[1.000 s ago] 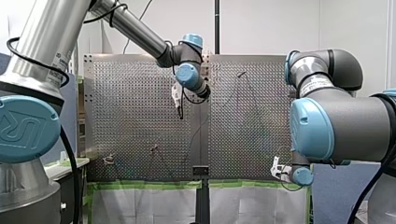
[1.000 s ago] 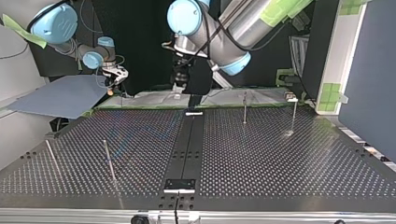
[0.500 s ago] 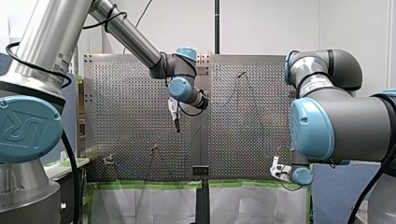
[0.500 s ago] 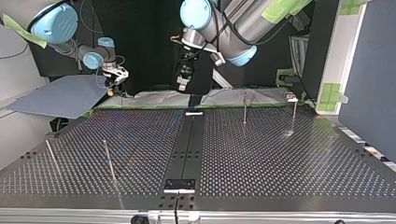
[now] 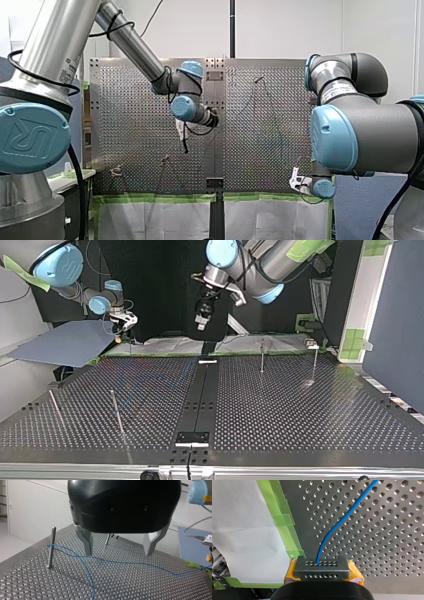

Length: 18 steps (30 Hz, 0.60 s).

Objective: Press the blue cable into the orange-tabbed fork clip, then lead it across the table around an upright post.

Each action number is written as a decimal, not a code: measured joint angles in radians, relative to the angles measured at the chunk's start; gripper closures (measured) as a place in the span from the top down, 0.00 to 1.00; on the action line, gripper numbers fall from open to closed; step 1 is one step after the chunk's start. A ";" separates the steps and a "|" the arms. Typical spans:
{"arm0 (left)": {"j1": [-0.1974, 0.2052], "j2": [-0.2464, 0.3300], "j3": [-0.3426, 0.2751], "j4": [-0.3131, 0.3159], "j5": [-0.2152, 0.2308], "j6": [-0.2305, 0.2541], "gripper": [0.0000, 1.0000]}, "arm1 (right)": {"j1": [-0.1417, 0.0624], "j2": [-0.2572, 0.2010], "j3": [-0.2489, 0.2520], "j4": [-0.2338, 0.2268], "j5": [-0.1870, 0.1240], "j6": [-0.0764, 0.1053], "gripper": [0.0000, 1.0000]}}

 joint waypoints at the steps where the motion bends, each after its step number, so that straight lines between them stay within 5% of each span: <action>1: 0.002 0.000 -0.008 0.008 -0.001 0.001 1.00 | 0.000 0.000 0.000 0.000 -0.003 0.000 0.00; 18: 0.027 0.000 -0.155 0.155 -0.021 0.028 1.00 | 0.004 0.000 0.000 0.007 -0.019 0.000 0.00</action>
